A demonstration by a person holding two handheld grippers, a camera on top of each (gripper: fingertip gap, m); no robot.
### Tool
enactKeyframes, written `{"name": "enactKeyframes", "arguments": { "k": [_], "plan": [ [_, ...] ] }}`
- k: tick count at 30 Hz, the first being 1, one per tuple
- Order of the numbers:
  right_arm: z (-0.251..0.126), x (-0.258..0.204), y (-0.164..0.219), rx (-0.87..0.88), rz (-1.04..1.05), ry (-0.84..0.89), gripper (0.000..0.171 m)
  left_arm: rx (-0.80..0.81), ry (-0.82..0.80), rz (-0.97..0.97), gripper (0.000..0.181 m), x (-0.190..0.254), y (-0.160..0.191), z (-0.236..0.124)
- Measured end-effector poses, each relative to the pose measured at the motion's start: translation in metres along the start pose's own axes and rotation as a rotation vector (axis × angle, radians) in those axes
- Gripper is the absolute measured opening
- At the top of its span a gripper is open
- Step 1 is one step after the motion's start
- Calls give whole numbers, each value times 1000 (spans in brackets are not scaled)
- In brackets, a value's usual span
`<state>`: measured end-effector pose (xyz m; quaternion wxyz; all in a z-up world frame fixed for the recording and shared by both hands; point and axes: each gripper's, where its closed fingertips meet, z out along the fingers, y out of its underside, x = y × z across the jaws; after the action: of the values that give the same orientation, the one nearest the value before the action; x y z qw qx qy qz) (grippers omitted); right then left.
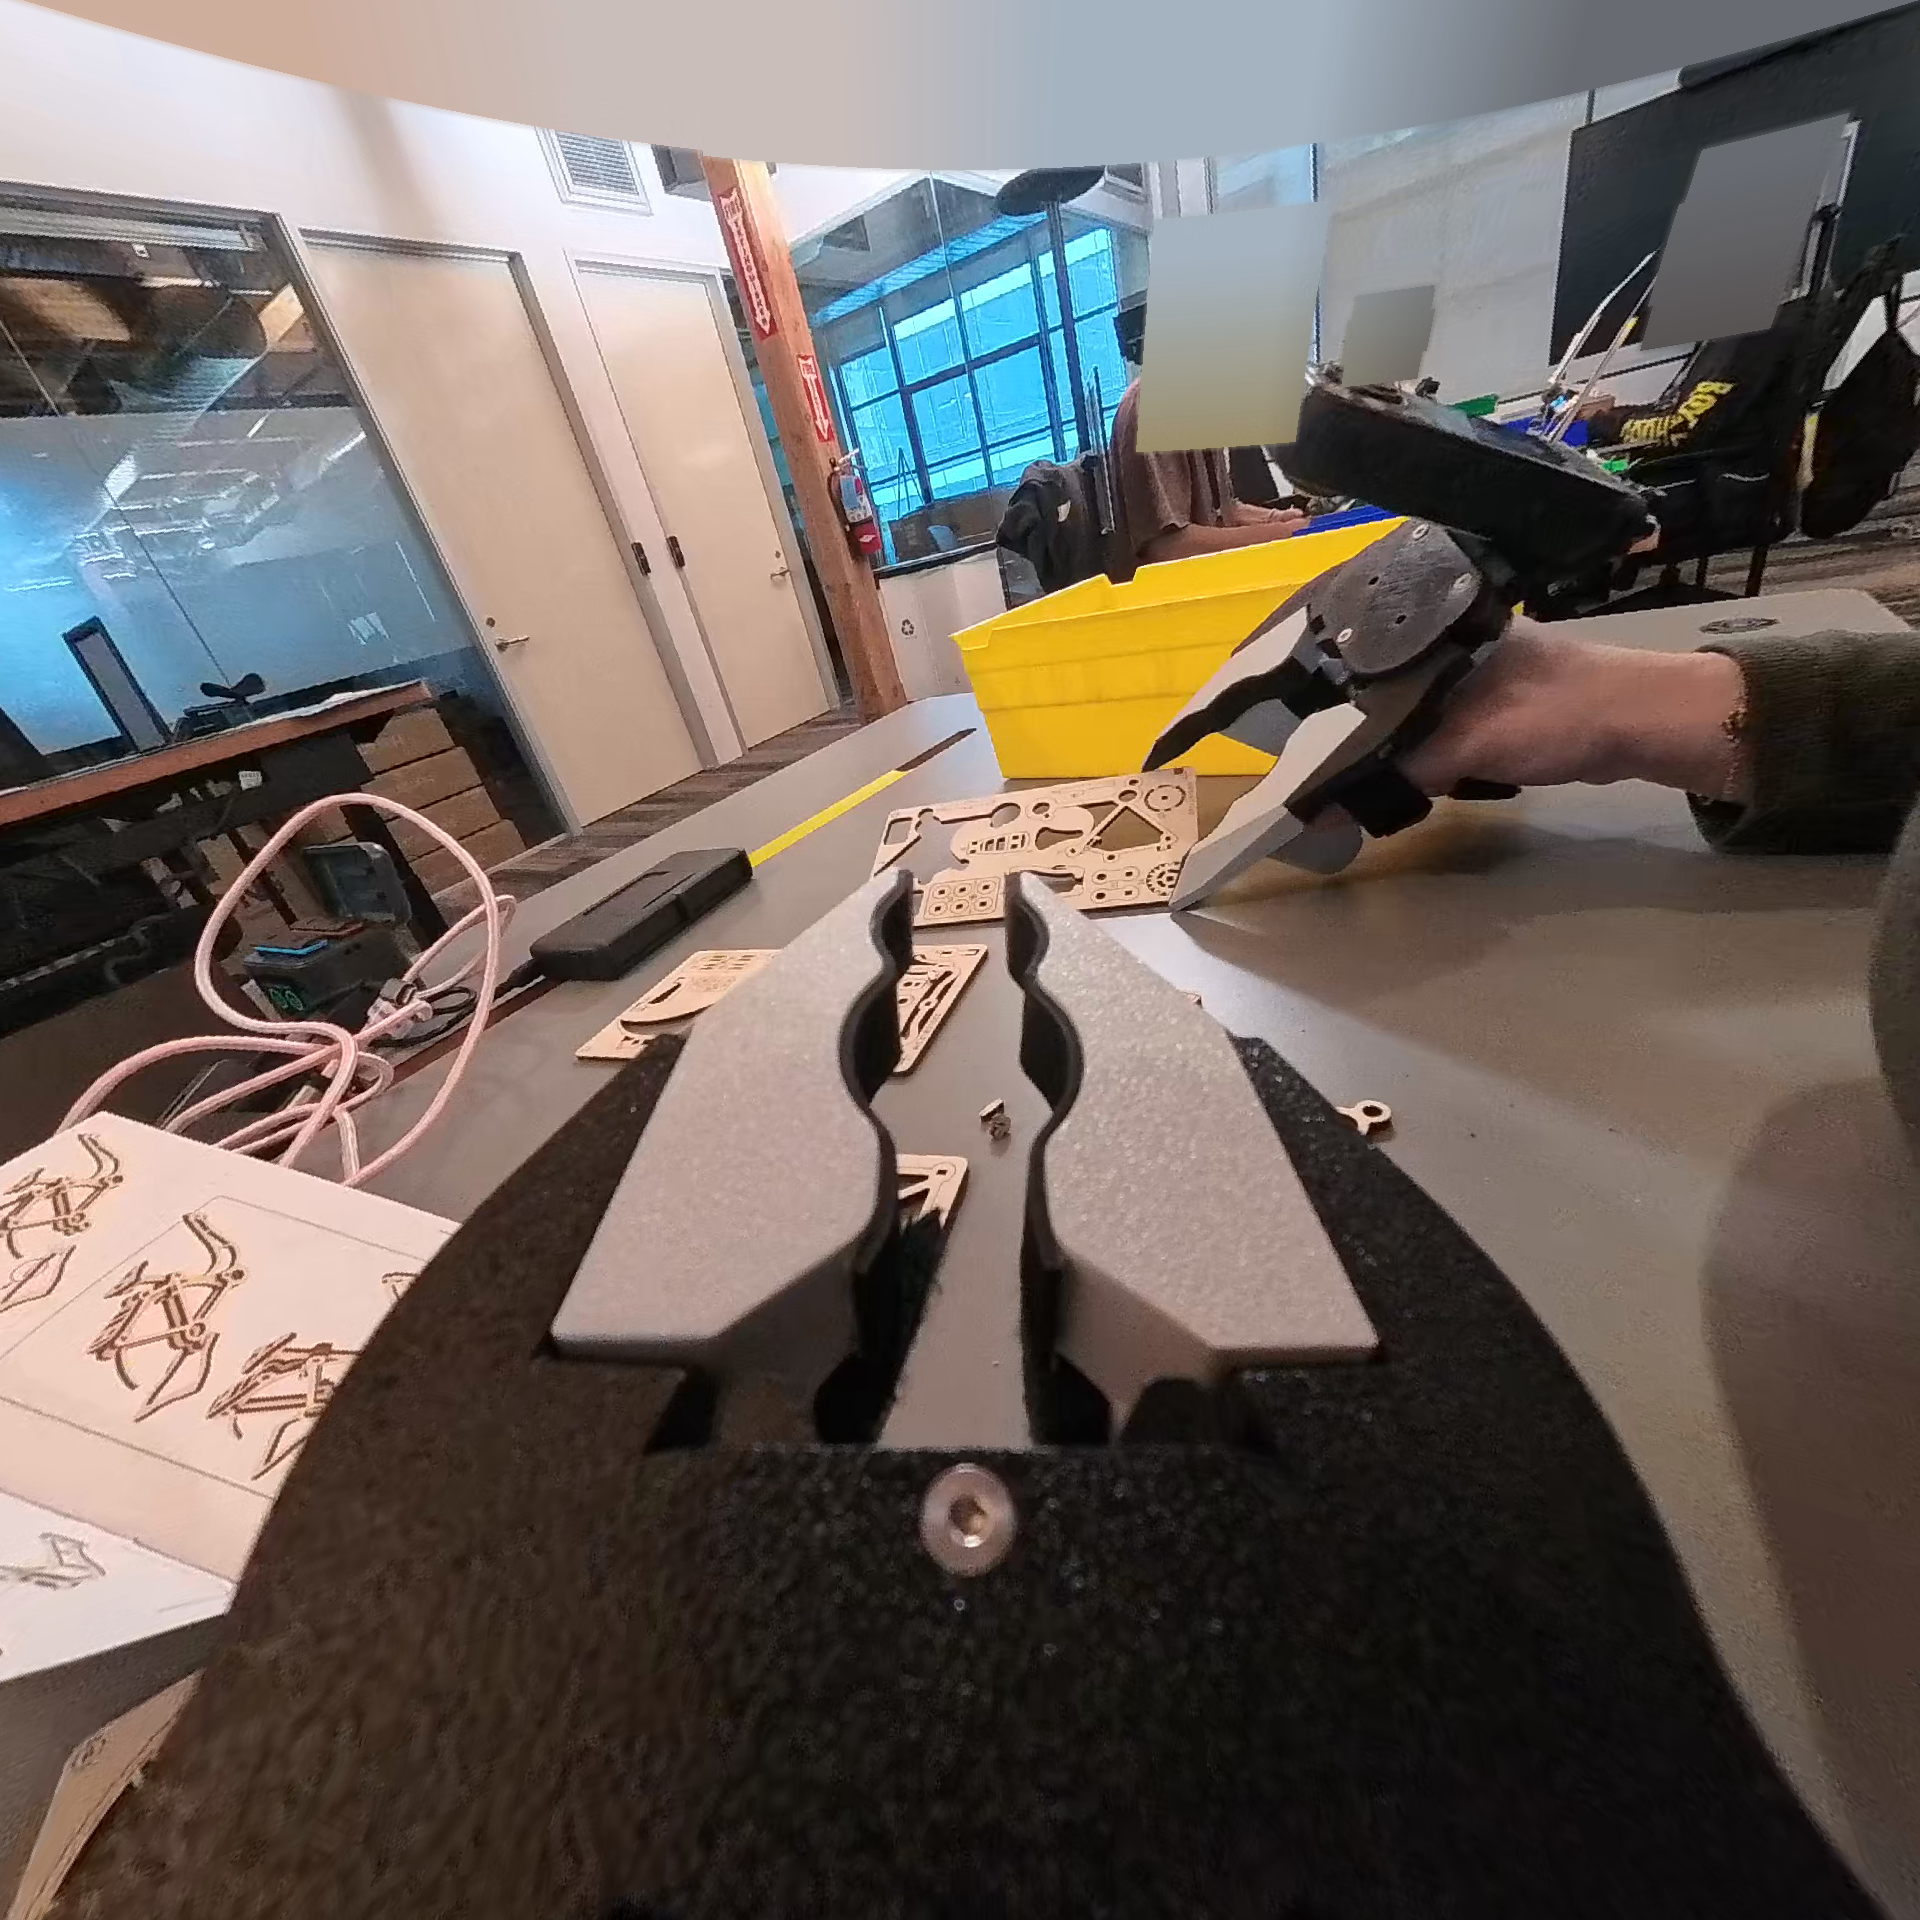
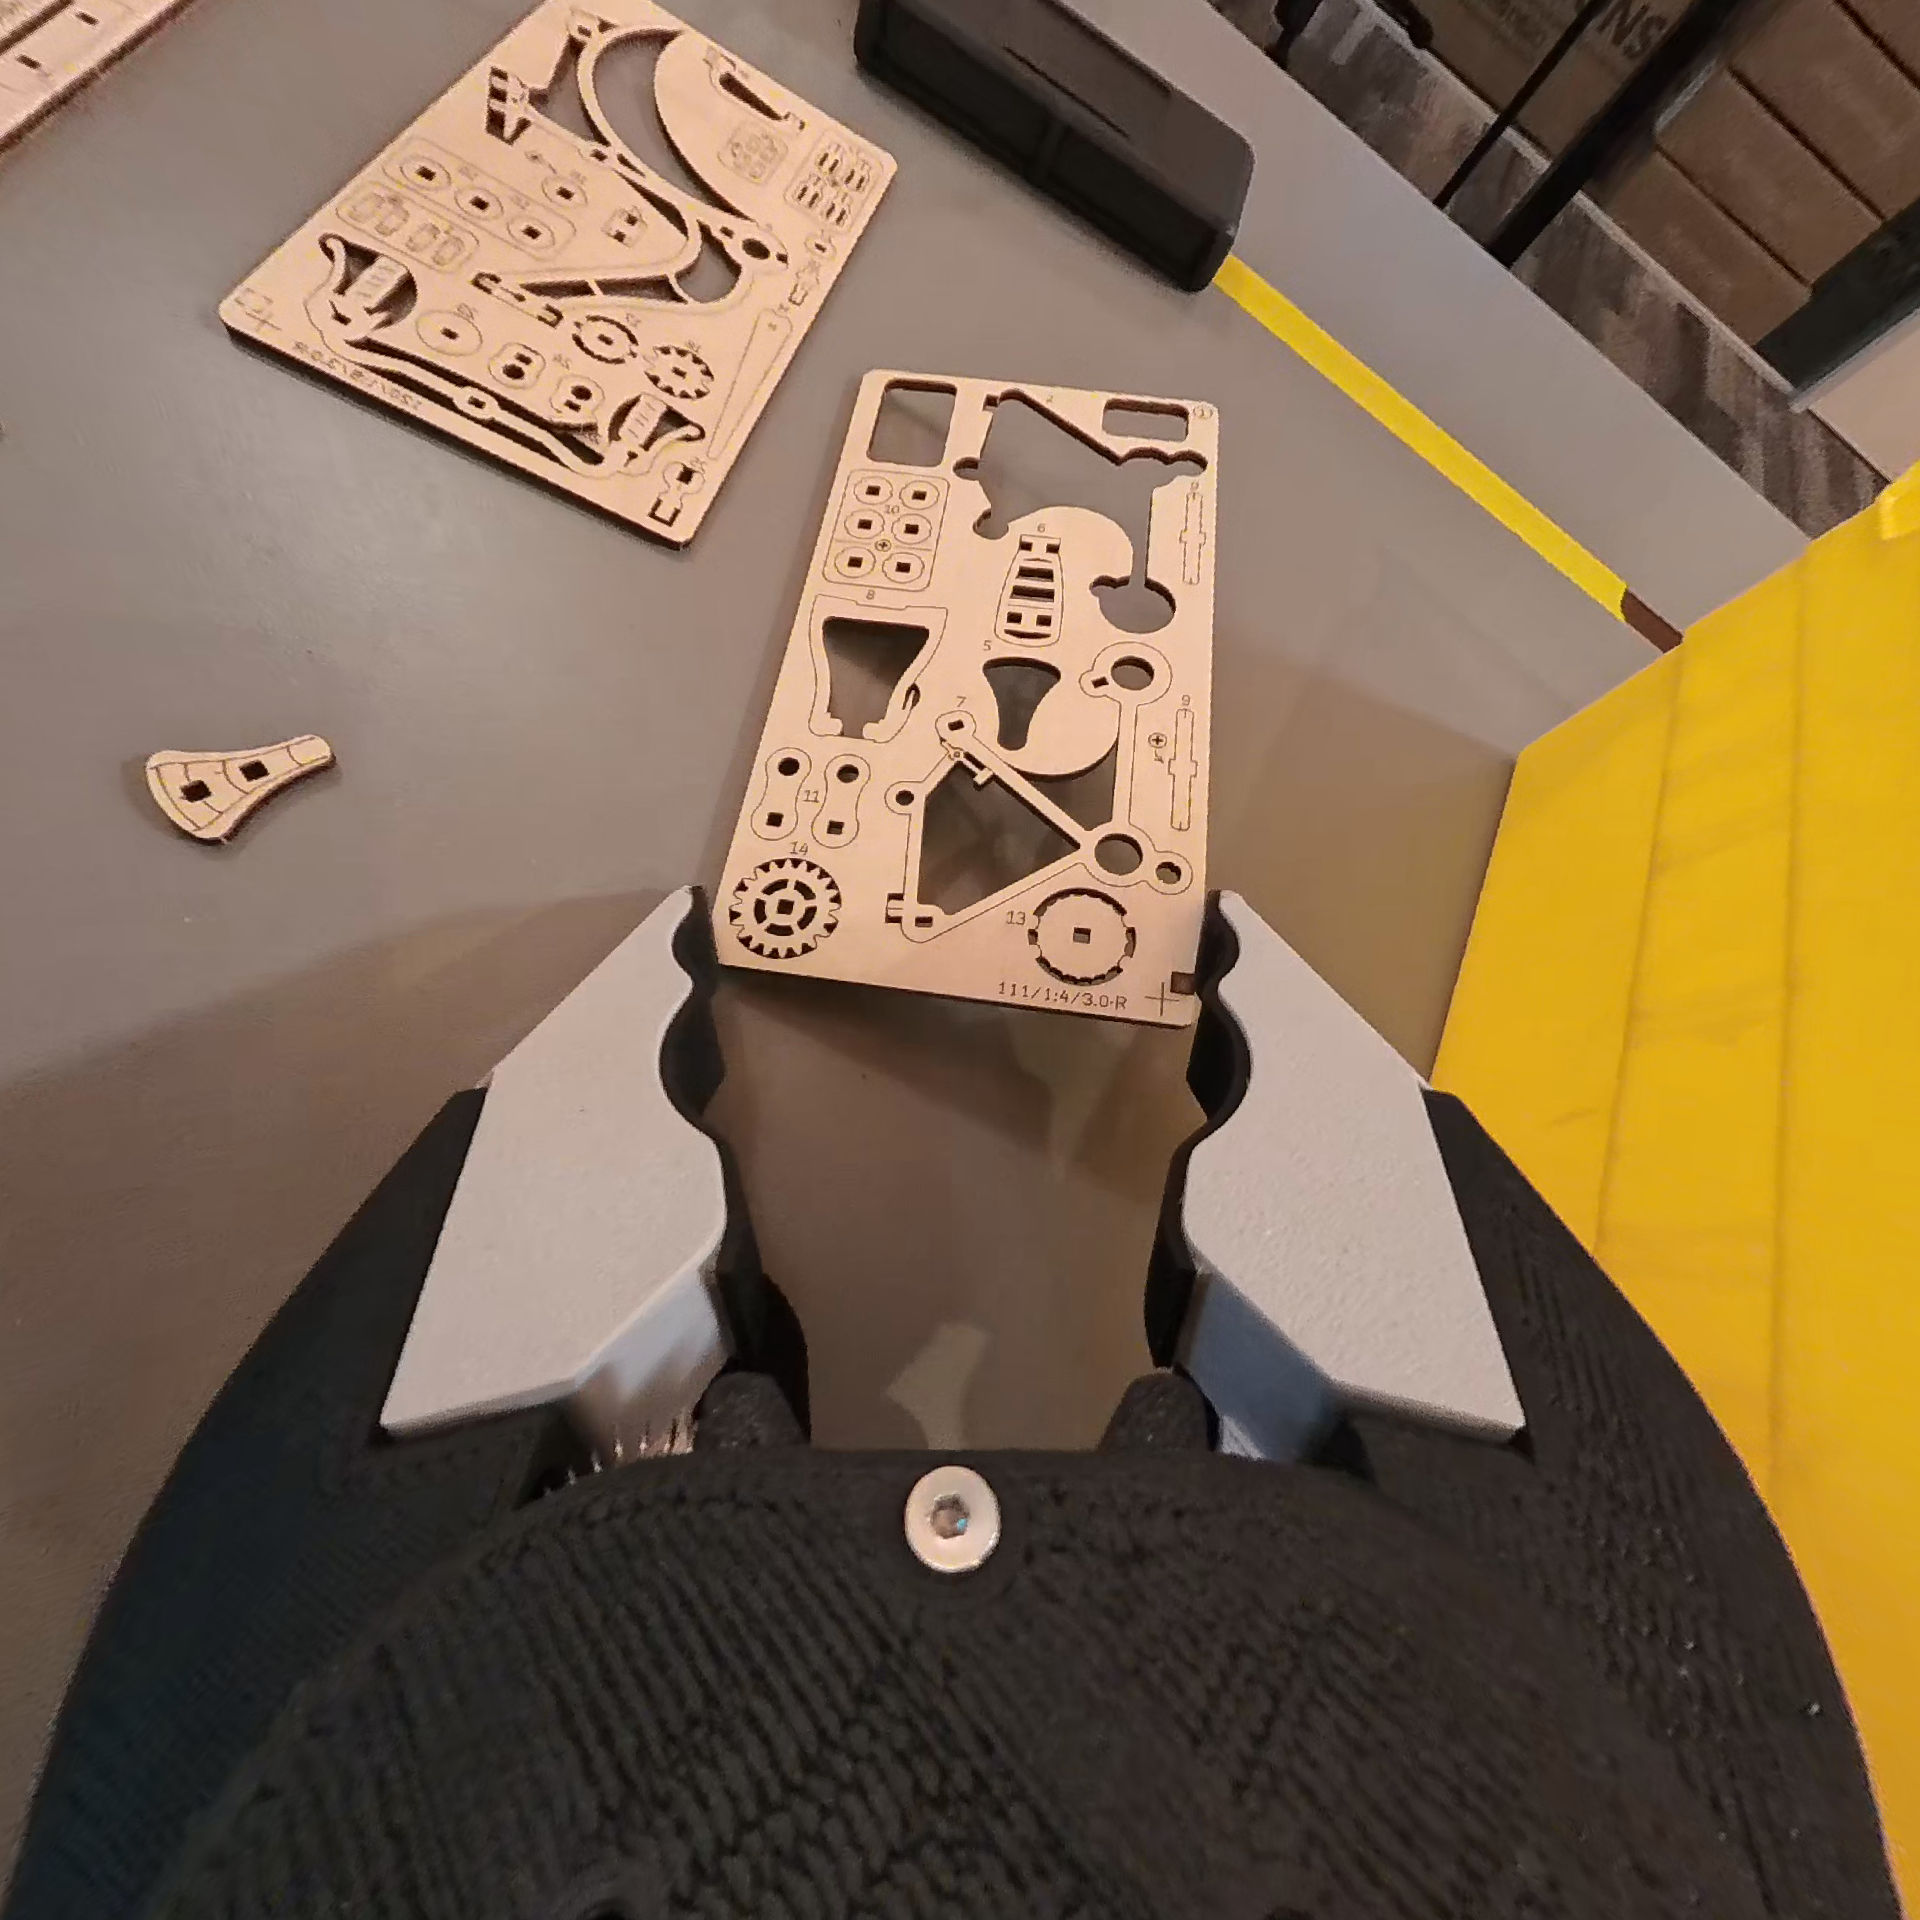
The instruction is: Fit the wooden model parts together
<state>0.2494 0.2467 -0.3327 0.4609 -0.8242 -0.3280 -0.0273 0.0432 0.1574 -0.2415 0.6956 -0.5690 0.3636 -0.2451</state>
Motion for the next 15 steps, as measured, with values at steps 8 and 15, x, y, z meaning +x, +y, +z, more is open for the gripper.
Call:
{"name": "enactKeyframes", "arguments": {
  "k": [8, 15],
  "plan": [
    [0, 0, -1, 5, -9, 4, 91, 0, 2, -1, 14, 0, 0, 0],
    [0, 1, -1, 9, -19, 9, 91, 2, 6, -5, 14, 1, 0, 0]
  ]
}}
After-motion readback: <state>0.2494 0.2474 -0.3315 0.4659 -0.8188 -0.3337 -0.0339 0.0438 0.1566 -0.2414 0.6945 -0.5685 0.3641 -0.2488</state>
